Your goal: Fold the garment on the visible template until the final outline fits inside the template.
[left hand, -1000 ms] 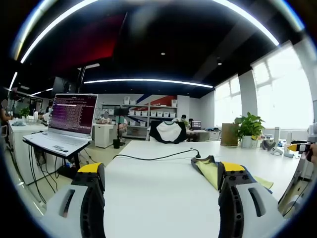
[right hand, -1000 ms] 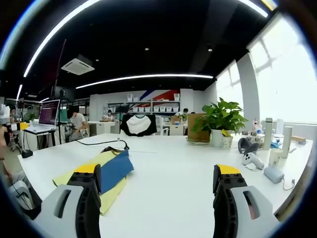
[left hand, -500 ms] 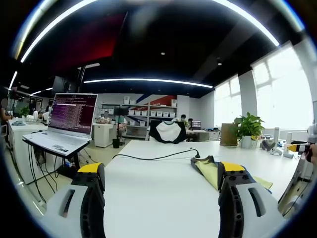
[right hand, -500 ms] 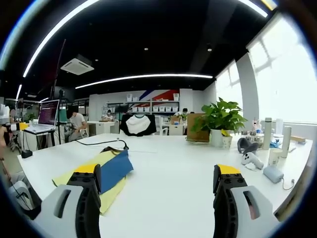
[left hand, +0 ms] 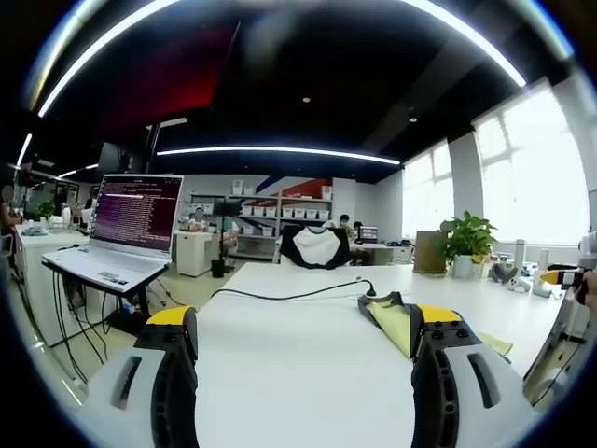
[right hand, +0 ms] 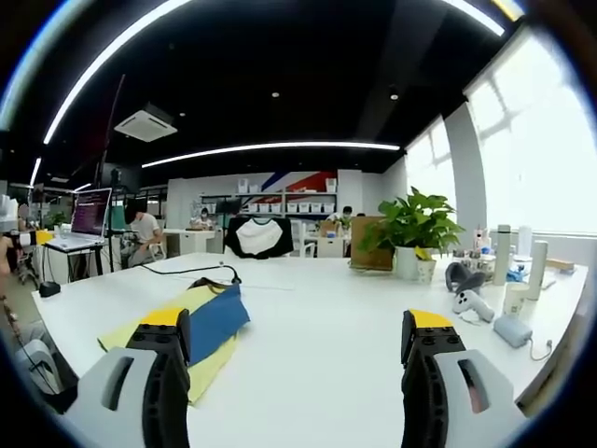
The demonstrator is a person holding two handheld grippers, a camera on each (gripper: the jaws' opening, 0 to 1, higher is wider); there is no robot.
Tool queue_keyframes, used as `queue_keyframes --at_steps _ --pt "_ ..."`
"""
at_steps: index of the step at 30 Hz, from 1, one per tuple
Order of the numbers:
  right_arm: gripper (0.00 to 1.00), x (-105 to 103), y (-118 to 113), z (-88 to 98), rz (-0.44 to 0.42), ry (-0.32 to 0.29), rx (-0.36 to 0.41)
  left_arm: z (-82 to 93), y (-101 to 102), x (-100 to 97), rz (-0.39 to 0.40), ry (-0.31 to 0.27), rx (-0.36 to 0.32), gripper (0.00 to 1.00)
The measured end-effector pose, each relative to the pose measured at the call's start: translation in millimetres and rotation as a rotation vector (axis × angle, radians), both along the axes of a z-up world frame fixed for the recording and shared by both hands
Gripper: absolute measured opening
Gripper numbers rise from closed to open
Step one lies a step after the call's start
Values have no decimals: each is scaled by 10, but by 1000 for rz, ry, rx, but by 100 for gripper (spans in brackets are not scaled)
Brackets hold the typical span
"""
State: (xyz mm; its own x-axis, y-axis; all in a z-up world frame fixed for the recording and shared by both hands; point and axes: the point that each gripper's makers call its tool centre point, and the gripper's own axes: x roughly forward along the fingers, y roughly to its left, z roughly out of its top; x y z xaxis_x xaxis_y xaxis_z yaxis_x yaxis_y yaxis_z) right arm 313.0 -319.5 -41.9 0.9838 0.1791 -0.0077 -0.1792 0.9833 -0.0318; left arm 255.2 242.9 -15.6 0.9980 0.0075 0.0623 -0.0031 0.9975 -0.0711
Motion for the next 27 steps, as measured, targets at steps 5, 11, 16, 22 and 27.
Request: queue_keyframes --at_steps 5,11,16,22,27 --pt "97 6 -7 13 -3 -7 -2 5 4 0 4 -1 1 100" --pt "97 15 -4 14 -1 -4 1 10 -5 12 2 -1 7 100" --pt "97 16 11 16 5 -3 3 25 -24 7 0 -2 25 100" --pt "97 13 21 27 7 -5 1 39 -11 -11 0 -4 15 100" --pt "97 10 32 39 15 -7 0 54 9 -19 5 -6 13 100"
